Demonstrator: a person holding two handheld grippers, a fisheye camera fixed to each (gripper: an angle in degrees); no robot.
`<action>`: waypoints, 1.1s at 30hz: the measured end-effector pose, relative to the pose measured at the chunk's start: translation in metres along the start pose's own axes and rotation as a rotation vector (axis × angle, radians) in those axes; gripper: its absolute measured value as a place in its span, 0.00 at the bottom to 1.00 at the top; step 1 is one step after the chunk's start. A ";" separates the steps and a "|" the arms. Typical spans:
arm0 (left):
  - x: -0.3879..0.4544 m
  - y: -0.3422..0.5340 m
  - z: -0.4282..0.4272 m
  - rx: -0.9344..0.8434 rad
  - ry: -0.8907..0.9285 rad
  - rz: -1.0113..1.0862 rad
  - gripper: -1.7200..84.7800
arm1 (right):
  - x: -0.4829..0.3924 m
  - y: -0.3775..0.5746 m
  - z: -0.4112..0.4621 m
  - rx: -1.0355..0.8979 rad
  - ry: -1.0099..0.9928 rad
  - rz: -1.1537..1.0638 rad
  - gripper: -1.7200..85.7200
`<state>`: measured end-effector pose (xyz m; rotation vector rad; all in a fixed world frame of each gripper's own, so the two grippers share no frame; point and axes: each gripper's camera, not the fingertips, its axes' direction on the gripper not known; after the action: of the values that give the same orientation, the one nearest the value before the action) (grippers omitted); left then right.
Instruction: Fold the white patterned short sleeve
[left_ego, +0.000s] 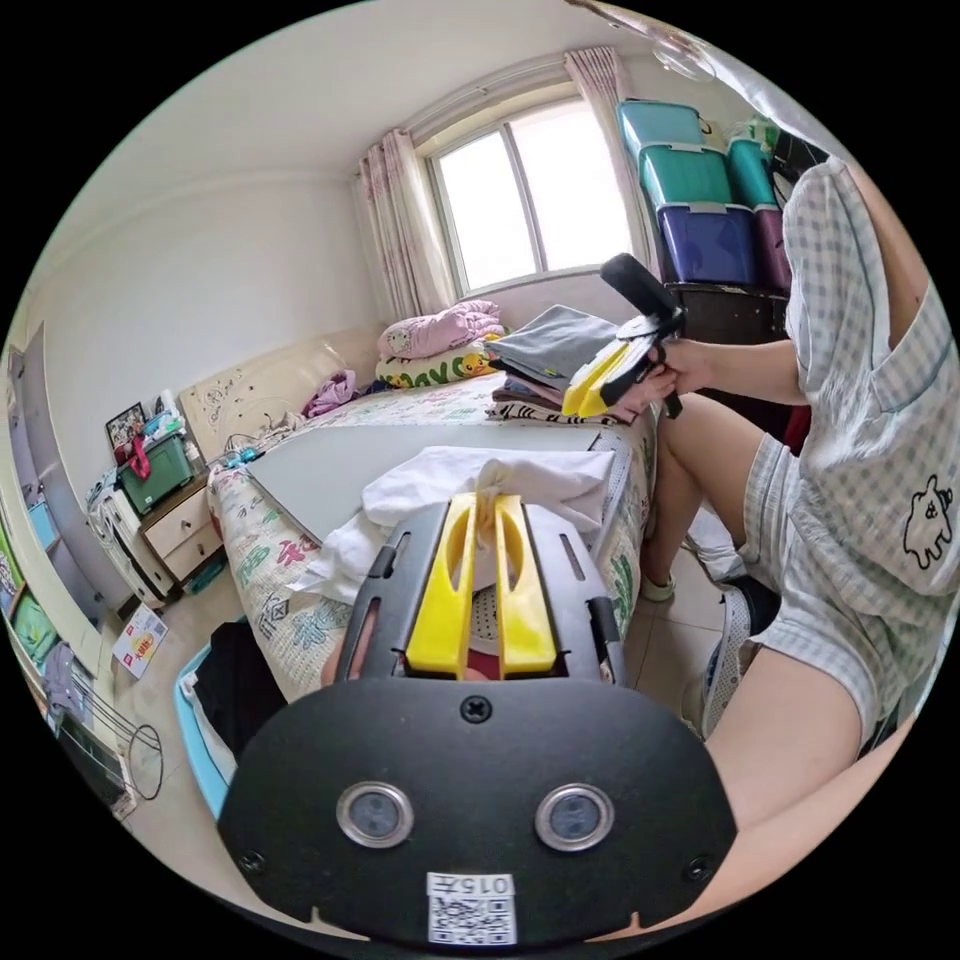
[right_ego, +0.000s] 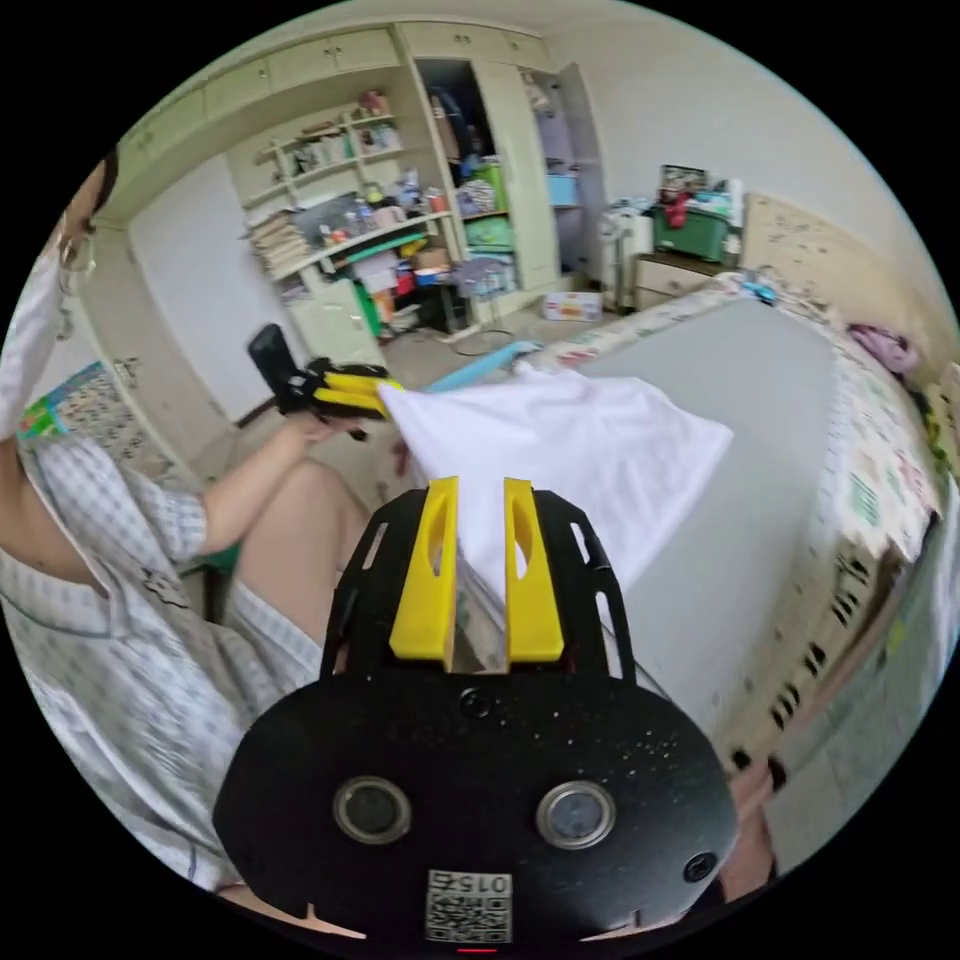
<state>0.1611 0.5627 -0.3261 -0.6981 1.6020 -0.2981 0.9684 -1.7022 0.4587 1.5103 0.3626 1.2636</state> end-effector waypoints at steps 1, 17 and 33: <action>-0.004 0.001 -0.002 0.014 -0.011 -0.018 0.04 | -0.007 0.031 0.006 -0.016 0.108 0.036 0.12; -0.054 0.018 -0.011 0.236 -0.013 -0.271 0.03 | -0.191 0.159 0.191 -0.052 0.327 0.003 0.13; -0.078 -0.107 -0.076 0.445 -0.114 -0.210 0.03 | -0.393 0.014 -0.024 0.517 0.495 -0.155 0.01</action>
<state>0.1167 0.5099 -0.1899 -0.5254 1.2938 -0.7315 0.7897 -1.9963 0.2667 1.5294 1.1813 1.4801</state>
